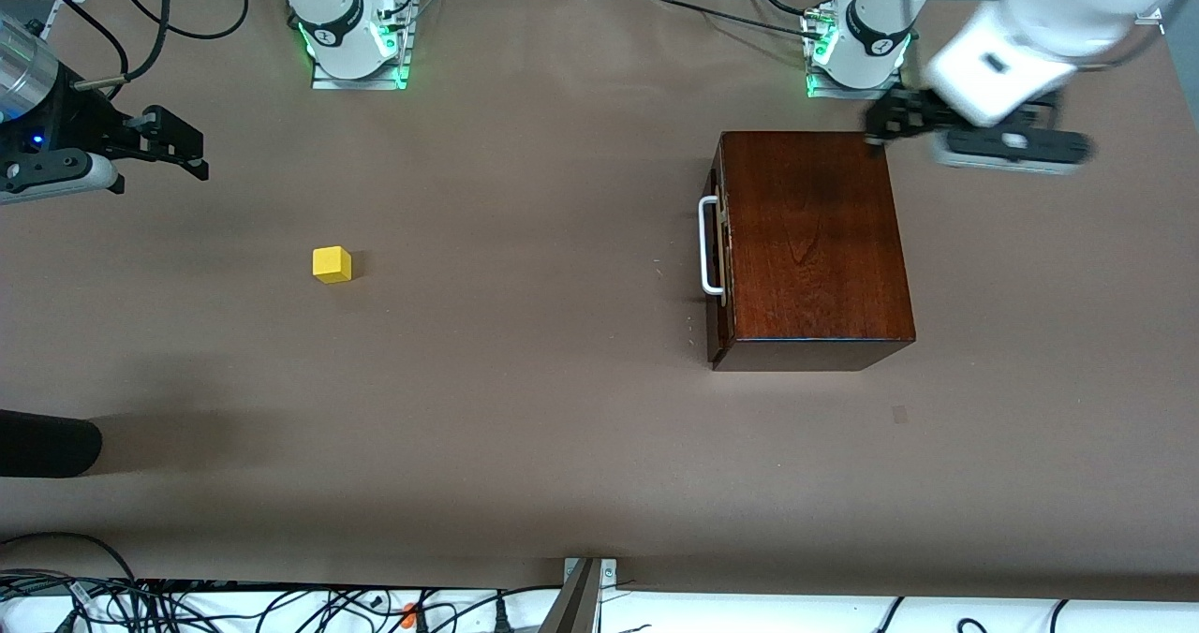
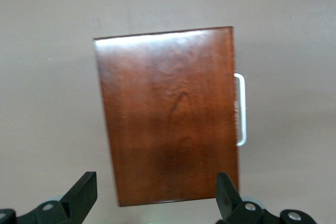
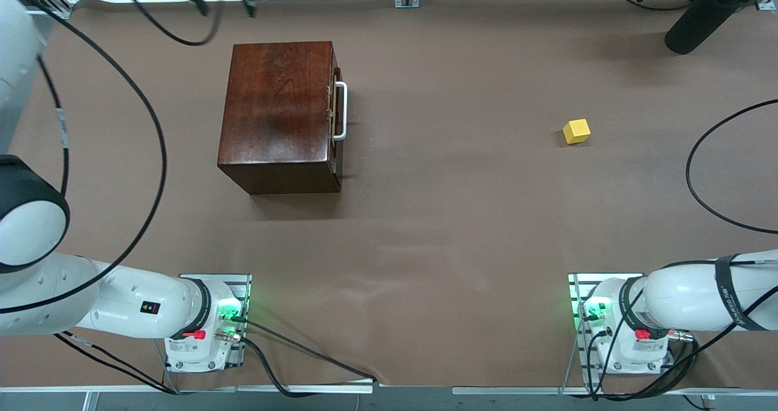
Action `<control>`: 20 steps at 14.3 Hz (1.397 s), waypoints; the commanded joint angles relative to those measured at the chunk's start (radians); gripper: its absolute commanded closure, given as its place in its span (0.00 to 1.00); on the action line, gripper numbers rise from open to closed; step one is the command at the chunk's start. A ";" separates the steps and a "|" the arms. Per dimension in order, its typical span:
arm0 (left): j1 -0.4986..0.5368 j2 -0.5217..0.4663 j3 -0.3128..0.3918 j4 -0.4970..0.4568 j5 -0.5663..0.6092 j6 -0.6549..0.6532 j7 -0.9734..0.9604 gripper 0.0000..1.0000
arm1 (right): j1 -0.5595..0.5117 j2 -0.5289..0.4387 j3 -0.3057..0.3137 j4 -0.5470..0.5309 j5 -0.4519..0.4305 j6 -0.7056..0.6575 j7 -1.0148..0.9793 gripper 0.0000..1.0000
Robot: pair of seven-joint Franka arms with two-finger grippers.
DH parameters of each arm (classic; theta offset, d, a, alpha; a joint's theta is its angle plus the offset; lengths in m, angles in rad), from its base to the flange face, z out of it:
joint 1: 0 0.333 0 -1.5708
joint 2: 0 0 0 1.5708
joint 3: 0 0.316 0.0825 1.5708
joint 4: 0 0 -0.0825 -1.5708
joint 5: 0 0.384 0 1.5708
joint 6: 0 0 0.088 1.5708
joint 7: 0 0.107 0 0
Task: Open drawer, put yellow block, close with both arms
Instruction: 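Move the left gripper toward the white drawer handle of the wooden box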
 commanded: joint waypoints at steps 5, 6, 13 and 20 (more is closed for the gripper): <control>-0.004 0.153 -0.328 0.112 0.165 -0.005 -0.380 0.00 | 0.003 0.005 -0.003 0.022 -0.014 -0.021 -0.007 0.00; -0.015 0.172 -0.362 0.110 0.192 -0.003 -0.414 0.00 | 0.003 0.005 -0.003 0.022 -0.014 -0.021 -0.007 0.00; -0.107 0.273 -0.372 0.052 0.309 0.120 -0.483 0.00 | 0.003 0.005 -0.005 0.022 -0.014 -0.021 -0.007 0.00; -0.141 0.396 -0.370 -0.019 0.430 0.219 -0.597 0.00 | 0.003 0.005 -0.006 0.022 -0.014 -0.021 -0.007 0.00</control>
